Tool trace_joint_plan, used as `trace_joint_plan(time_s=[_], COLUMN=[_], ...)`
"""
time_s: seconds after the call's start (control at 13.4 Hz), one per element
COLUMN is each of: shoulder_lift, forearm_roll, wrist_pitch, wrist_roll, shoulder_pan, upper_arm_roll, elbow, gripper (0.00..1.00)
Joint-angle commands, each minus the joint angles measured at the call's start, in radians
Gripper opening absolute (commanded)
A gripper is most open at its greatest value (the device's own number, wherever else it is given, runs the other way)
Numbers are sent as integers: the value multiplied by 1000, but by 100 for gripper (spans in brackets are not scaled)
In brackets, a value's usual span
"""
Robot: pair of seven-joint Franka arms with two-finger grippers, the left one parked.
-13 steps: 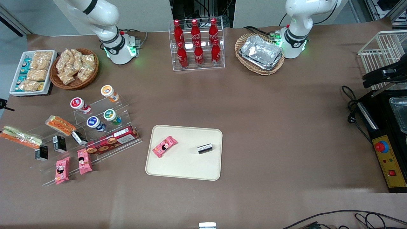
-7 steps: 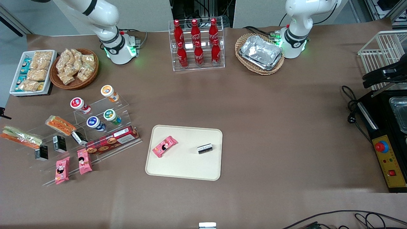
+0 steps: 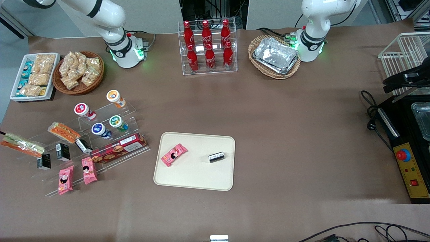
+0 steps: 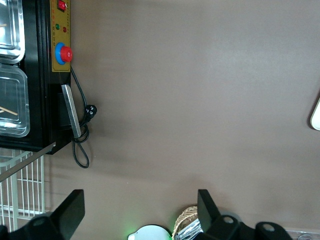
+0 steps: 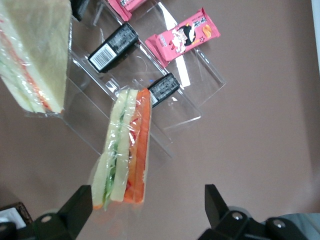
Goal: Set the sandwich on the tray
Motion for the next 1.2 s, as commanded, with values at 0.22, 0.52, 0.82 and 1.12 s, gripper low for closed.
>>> trace_joint_plan(time_s=[0.22,0.52,0.82,1.12], shoulder_lift=[90,104,107,94], forearm_roll=[8,2,1,5], wrist_pitch=[34,46,43,-4], wrist_roll=[53,53,44,49], shoulder_pan=[-10,-22,-23,-19], upper_arm_roll=[4,6,4,6], elbow=[45,40,25,40], gripper=[100,100,100,100])
